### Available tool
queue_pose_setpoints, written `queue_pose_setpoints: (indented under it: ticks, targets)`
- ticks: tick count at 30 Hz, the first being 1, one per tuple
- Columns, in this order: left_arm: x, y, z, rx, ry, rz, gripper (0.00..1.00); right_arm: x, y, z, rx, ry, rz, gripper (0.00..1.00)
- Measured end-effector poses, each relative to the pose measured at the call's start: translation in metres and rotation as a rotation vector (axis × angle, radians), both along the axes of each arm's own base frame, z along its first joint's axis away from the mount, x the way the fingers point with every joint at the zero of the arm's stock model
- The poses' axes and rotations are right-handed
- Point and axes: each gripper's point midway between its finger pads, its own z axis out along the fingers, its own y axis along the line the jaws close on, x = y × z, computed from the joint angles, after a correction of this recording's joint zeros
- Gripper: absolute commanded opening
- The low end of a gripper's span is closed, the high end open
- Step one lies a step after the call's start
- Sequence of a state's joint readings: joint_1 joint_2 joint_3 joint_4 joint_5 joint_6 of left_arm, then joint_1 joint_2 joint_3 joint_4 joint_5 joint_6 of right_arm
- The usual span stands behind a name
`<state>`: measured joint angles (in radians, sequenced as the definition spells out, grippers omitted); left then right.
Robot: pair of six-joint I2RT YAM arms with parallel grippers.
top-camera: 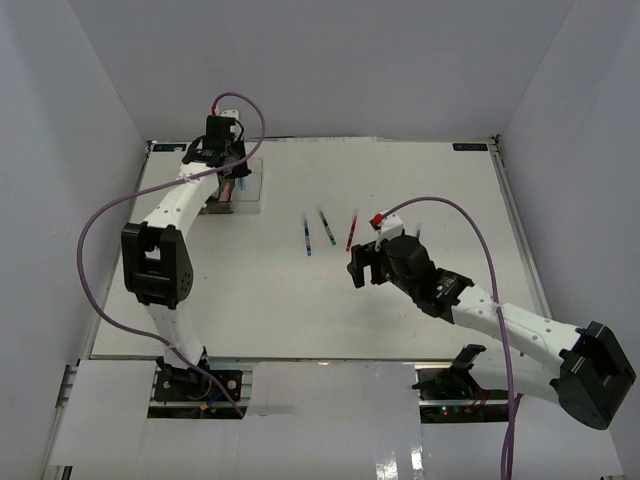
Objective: Sort the stationery into containers
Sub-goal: Place the pen in the storage box, then pick up the pen from the center of the board.
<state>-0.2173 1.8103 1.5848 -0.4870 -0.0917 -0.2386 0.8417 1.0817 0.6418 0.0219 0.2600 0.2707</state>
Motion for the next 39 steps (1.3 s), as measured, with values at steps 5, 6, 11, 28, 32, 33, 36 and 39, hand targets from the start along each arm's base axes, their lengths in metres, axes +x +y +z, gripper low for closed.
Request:
queue_pose_setpoints:
  ticks: [5, 6, 11, 28, 32, 33, 36, 39]
  targets:
    - [0.046, 0.044, -0.032, 0.142, 0.073, 0.021, 0.21, -0.013, -0.017, -0.023, -0.061, 0.035, 0.004, 0.90]
    - [0.051, 0.052, -0.042, 0.168, 0.092, 0.021, 0.21, -0.015, -0.019, -0.026, -0.068, 0.041, 0.006, 0.90]
    - [0.061, 0.086, -0.085, 0.278, 0.199, 0.028, 0.25, -0.022, -0.024, -0.033, -0.088, 0.057, 0.021, 0.90]
    - [0.047, 0.079, -0.074, 0.183, 0.207, 0.058, 0.81, -0.025, -0.026, -0.031, -0.085, 0.042, 0.037, 0.90]
    - [0.011, 0.048, -0.025, 0.082, 0.135, 0.081, 0.79, -0.024, -0.029, -0.021, -0.065, 0.014, 0.021, 0.90]
    - [-0.002, 0.033, -0.012, 0.052, 0.106, 0.076, 0.77, -0.023, -0.030, -0.019, -0.059, 0.007, 0.016, 0.90]
    - [-0.039, -0.029, 0.013, -0.044, 0.034, 0.015, 0.74, -0.025, -0.035, -0.019, -0.051, -0.002, 0.003, 0.90]
    - [-0.075, -0.088, 0.004, -0.096, 0.025, -0.043, 0.74, -0.027, -0.039, -0.021, -0.048, -0.004, -0.008, 0.90]
